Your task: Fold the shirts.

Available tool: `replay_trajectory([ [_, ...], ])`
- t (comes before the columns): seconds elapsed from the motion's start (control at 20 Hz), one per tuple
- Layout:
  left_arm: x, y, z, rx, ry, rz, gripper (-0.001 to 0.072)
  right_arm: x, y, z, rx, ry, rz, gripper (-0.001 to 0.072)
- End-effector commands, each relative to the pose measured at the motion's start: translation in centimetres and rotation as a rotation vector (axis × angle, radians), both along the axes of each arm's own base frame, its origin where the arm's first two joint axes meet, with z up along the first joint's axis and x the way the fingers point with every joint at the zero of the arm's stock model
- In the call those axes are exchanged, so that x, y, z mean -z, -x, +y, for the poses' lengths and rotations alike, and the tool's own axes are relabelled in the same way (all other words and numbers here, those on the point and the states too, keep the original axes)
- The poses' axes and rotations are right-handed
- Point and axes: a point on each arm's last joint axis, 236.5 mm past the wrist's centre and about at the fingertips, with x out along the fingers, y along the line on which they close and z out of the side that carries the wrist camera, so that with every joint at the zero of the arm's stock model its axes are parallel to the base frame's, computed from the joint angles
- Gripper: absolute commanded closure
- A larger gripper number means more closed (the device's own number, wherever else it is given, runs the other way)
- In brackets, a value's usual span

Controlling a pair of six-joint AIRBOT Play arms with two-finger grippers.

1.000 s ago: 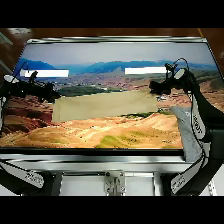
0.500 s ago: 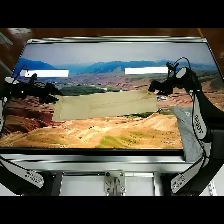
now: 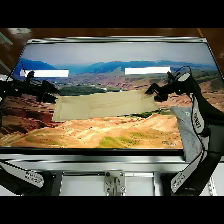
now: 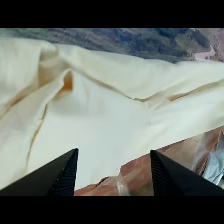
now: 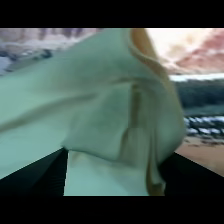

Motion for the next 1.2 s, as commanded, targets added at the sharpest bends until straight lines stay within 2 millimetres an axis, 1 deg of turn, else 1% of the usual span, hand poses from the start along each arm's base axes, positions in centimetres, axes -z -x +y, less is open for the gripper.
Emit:
replay_trajectory([
  [0.0, -1.0, -0.1, -1.4, 0.018, 0.030, -0.017, 0.0178, 1.3, 0.0, 2.2, -0.020, -0.050, 0.010, 0.0387],
  [0.05, -1.1, -0.1, -1.8, 0.024, 0.032, -0.020, 0.0309, 0.6, 0.1, 2.2, -0.029, -0.055, 0.005, 0.0651],
  [0.1, -1.4, -0.2, -2.4, 0.035, 0.039, -0.030, 0.0519, -0.5, 0.1, 2.3, -0.060, -0.053, -0.027, 0.0652],
  [0.15, -2.0, -0.4, -3.4, 0.062, 0.054, -0.063, 0.0595, -2.1, 0.0, 2.3, -0.100, -0.045, -0.073, 0.0652],
  [0.2, -2.7, -0.6, -4.8, 0.095, 0.080, -0.104, 0.0661, -4.0, 0.0, 2.4, -0.120, -0.040, -0.111, 0.0652],
  [0.25, -3.3, -0.9, -6.5, 0.123, 0.103, -0.139, 0.0667, -6.4, 0.0, 2.4, -0.138, -0.035, -0.154, 0.0652],
  [0.35, -3.6, -1.2, -10.7, 0.167, 0.109, -0.168, 0.0668, -11.4, 0.4, 2.8, -0.161, -0.027, -0.233, 0.0652],
  [0.45, -3.2, -0.9, -16.0, 0.240, 0.093, -0.197, 0.0668, -17.0, 1.9, 3.2, -0.189, -0.024, -0.306, 0.0652],
  [0.55, -2.2, 0.5, -22.2, 0.324, 0.084, -0.211, 0.0668, -21.9, 4.0, 3.6, -0.213, -0.019, -0.360, 0.0652],
  [0.6, -1.6, 1.5, -25.5, 0.364, 0.090, -0.213, 0.0668, -24.0, 5.1, 3.8, -0.216, -0.018, -0.382, 0.0652],
  [0.7, -1.0, 3.4, -31.7, 0.399, 0.139, -0.215, 0.0668, -27.8, 7.0, 4.1, -0.211, -0.016, -0.429, 0.0652],
  [0.75, -0.8, 3.8, -34.2, 0.385, 0.162, -0.223, 0.0668, -29.5, 8.0, 4.3, -0.199, -0.019, -0.448, 0.0652],
  [0.8, -0.6, 4.0, -36.6, 0.359, 0.183, -0.231, 0.0668, -31.0, 8.9, 4.4, -0.185, -0.021, -0.462, 0.0652],
  [0.85, -0.4, 4.5, -38.5, 0.340, 0.210, -0.223, 0.0668, -32.4, 9.9, 4.5, -0.176, -0.022, -0.477, 0.0652],
  [0.95, -0.5, 6.1, -42.5, 0.321, 0.321, -0.191, 0.0668, -34.5, 11.9, 4.8, -0.165, -0.027, -0.487, 0.0652],
  [1.05, -1.4, 7.6, -46.3, 0.299, 0.465, -0.159, 0.0668, -35.5, 13.3, 4.9, -0.155, -0.032, -0.481, 0.0652],
  [1.1, -1.7, 7.9, -47.5, 0.278, 0.520, -0.138, 0.0668, -35.6, 13.8, 4.8, -0.148, -0.029, -0.470, 0.0652],
  [1.15, -1.8, 8.3, -48.3, 0.266, 0.563, -0.111, 0.0668, -35.4, 14.0, 4.7, -0.143, -0.023, -0.452, 0.0652],
])
